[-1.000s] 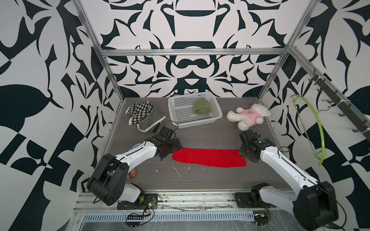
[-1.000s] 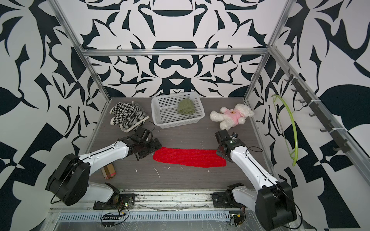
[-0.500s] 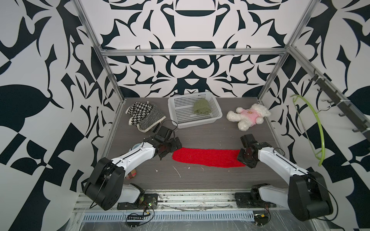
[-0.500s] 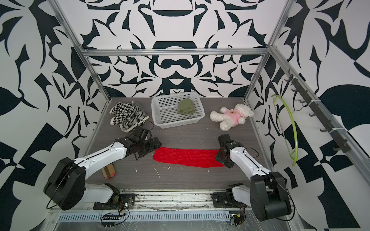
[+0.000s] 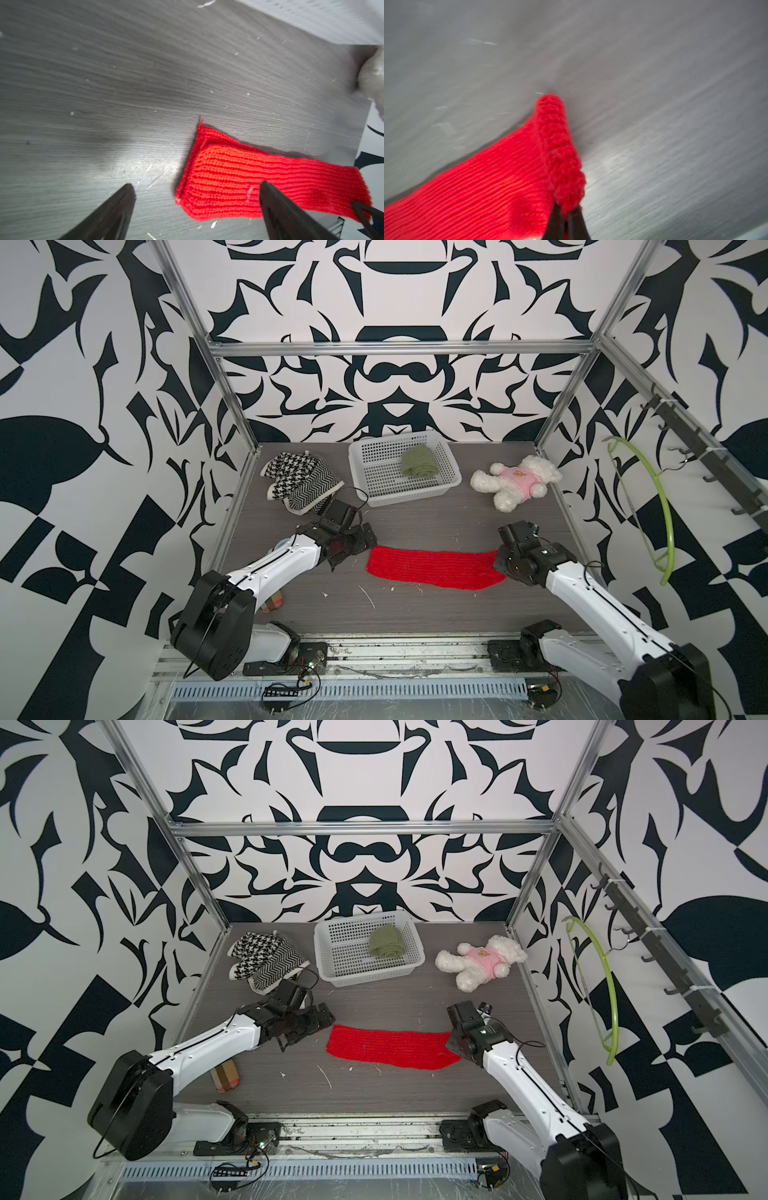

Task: Roll up the scarf and place it into the basket
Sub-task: Fold the scarf at the center of the board.

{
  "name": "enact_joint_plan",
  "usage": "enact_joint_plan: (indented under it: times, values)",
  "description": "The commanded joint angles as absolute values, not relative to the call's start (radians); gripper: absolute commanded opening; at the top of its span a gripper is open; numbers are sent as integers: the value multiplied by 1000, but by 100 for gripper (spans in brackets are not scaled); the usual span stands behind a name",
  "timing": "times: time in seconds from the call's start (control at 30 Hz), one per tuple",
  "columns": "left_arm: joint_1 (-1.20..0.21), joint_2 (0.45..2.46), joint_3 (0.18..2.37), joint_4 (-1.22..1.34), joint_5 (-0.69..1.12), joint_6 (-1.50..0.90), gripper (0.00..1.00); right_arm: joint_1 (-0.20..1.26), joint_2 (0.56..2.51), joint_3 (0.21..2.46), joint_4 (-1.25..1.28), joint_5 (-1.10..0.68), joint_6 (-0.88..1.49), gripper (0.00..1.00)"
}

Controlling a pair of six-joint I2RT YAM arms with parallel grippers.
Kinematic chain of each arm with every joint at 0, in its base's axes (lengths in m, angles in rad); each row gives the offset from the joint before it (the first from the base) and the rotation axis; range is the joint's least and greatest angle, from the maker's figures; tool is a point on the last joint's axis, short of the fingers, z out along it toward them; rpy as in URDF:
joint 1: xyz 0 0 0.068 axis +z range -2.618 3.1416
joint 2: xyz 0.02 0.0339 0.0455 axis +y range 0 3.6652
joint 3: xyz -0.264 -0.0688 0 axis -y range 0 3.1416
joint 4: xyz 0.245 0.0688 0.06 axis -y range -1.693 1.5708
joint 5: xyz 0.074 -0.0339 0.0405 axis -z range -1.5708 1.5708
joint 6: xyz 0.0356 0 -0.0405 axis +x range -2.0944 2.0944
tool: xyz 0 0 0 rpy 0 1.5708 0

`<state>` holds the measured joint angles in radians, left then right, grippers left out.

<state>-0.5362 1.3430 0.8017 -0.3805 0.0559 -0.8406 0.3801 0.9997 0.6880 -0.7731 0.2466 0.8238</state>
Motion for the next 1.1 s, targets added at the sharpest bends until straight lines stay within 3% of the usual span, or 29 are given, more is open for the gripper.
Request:
enact_joint_plan:
  times: [0.0,0.2,0.47,0.57,0.63,0.67,0.9,1.07]
  values:
    - [-499,1305,843,-430,53,-801,99,547,1072,808,-798,318,871,0]
    - [-401,1244,854,-463,83,-756,99,854,1350,1012,-722,367,940,0]
    - [-322,1210,835,-491,126,-703,99,1033,1811,1381,-595,293,903,1]
    - [-321,1219,820,-480,148,-705,99,1041,1923,1447,-574,210,917,35]
    - [-322,1239,812,-465,183,-719,99,1044,1876,1370,-493,220,936,55]
    - [-322,1253,805,-447,210,-724,99,1045,1833,1323,-459,228,940,60]
    - [-351,1329,774,-363,284,-753,99,1024,1514,1118,-524,385,955,63]
    - [-445,1401,788,-304,322,-786,99,972,1397,1028,-602,432,968,62]
